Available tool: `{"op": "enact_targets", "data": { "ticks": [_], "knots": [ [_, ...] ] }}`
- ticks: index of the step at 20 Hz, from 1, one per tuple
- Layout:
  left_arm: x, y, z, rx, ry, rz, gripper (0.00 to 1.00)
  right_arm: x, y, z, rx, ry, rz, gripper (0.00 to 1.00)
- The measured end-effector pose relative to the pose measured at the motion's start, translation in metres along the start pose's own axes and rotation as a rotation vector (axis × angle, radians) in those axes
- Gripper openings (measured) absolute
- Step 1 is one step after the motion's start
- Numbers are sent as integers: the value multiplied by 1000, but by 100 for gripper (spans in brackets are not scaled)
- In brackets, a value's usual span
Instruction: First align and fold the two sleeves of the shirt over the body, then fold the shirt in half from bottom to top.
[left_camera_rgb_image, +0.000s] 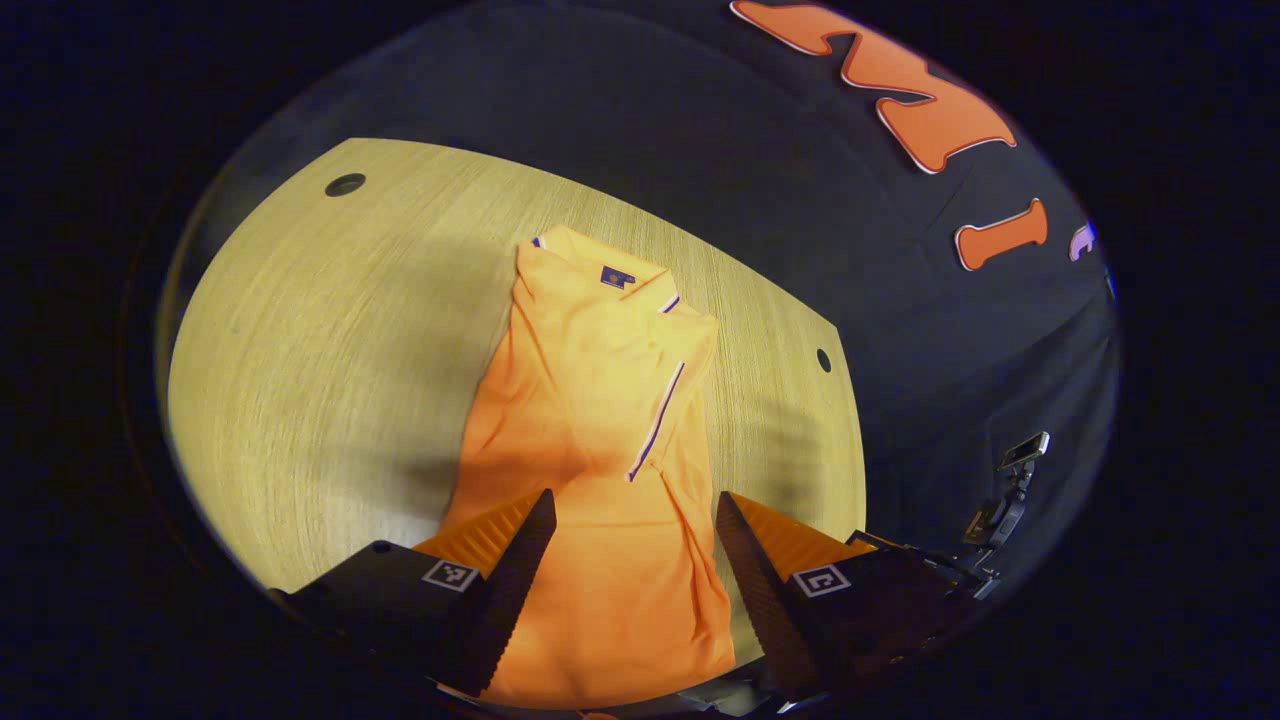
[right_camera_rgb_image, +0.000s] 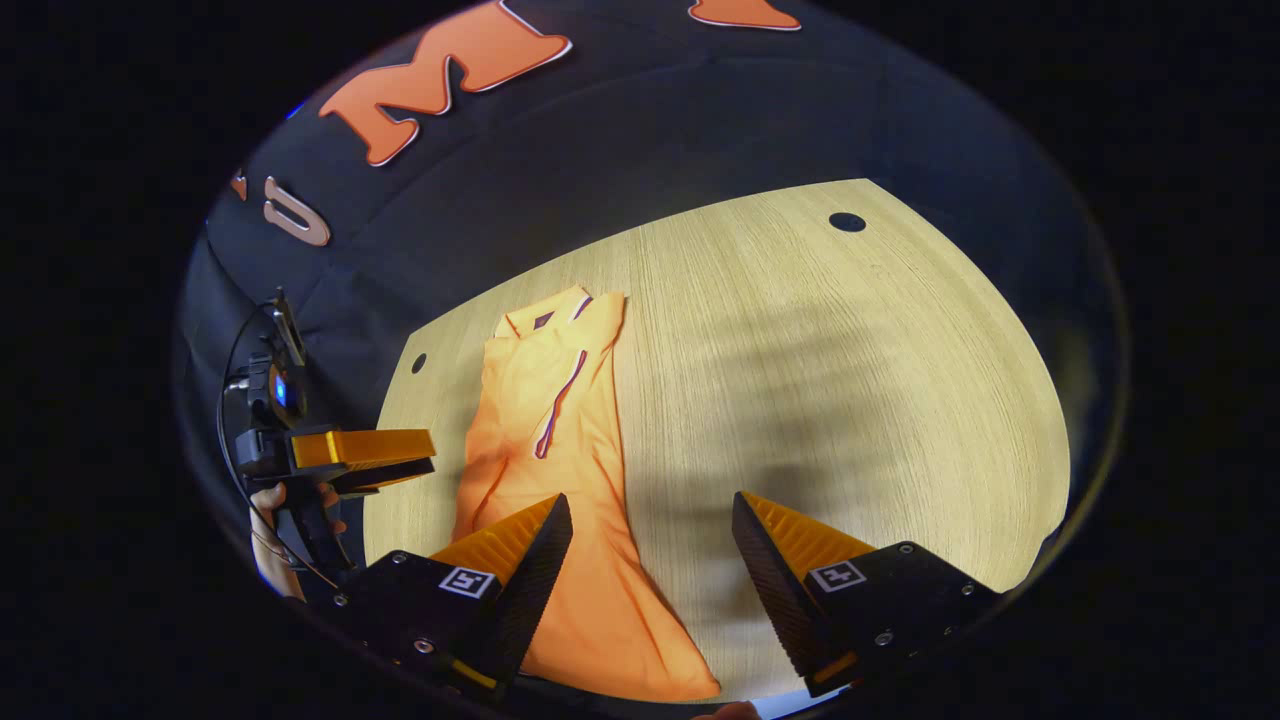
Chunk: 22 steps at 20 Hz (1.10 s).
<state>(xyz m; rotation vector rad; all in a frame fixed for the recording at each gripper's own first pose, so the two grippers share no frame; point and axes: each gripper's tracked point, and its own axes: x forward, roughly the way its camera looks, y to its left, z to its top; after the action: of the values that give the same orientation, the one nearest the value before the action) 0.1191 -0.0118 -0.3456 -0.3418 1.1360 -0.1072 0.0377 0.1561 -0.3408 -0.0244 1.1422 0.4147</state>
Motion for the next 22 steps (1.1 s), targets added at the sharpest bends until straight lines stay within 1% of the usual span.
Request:
{"op": "enact_targets", "data": {
  "ticks": [2, 4, 7, 10, 13, 15, 18, 22],
  "knots": [
    [-24, 9, -9, 4, -20, 7, 98, -6, 9, -5, -22, 2, -7, 99],
    [-44, 24, -19, 19, -37, 35, 99, -16, 14, -9, -48, -4, -21, 98],
    [-73, 38, -41, 62, -61, 50, 98, -32, 23, -17, -82, -18, -42, 98],
    [-99, 50, -68, 71, -67, 74, 98, -44, 21, -37, -154, 1, -96, 98],
    [-118, 68, -98, 80, -55, 117, 98, -50, 18, -72, -229, 59, -139, 98],
    [-129, 81, -122, 87, -28, 145, 98, -52, 19, -94, -274, 100, -158, 99],
    [-136, 104, -153, 108, 6, 205, 98, -52, 24, -132, -304, 173, -159, 99],
    [-131, 128, -212, 190, 132, 271, 98, -43, 30, -184, -342, 294, -161, 99]
  ]
}}
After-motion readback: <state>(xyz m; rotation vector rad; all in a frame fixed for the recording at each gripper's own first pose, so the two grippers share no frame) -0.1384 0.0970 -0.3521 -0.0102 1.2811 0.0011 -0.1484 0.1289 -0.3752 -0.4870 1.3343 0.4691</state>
